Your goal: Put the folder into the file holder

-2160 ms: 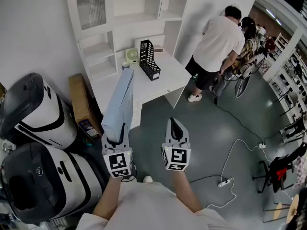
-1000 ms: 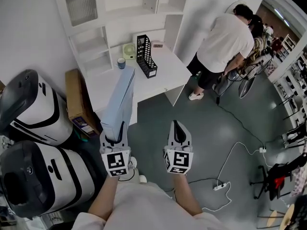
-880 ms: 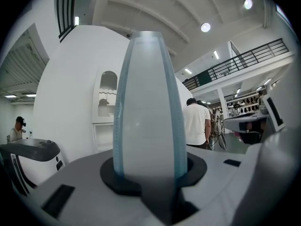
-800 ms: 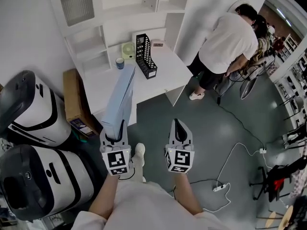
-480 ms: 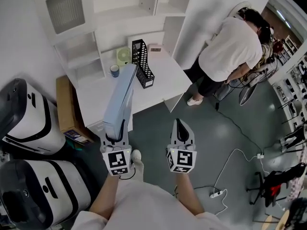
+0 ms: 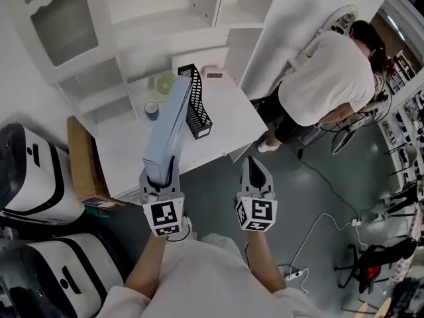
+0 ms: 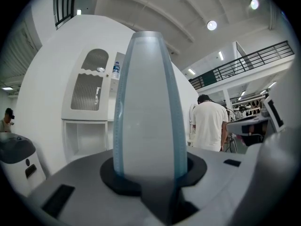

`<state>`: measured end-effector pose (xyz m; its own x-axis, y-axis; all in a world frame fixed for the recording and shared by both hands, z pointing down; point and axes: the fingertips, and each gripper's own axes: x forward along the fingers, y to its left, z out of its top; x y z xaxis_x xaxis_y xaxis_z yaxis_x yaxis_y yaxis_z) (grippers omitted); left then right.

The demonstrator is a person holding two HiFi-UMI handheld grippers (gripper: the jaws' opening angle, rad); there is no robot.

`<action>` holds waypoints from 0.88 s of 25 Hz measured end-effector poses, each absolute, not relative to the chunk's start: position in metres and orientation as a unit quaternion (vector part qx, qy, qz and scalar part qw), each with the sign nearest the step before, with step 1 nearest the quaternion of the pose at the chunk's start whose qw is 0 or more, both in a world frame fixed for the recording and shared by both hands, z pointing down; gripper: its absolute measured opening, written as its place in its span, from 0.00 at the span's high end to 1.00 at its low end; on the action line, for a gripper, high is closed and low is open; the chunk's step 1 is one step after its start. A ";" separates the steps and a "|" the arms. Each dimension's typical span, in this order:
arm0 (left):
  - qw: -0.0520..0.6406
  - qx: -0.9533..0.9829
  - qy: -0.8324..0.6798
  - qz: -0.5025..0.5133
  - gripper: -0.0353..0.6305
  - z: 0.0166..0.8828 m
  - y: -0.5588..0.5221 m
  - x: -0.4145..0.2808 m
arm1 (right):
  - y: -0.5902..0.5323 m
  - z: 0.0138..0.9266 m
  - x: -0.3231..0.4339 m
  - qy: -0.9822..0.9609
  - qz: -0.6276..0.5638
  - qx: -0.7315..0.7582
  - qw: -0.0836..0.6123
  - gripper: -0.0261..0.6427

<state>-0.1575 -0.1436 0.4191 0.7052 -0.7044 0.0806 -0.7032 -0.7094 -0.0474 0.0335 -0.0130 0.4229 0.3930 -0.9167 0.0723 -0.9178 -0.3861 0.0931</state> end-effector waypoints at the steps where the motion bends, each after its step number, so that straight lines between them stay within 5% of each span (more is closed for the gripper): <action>1: 0.006 -0.923 0.381 -0.047 0.73 0.418 -0.150 -0.150 | -0.018 0.423 0.041 -0.550 0.007 0.833 0.057 0.97; 22: 0.004 -0.853 0.518 -0.065 0.73 0.425 -0.250 0.002 | -0.204 0.441 0.205 -0.689 0.008 0.723 0.050 0.97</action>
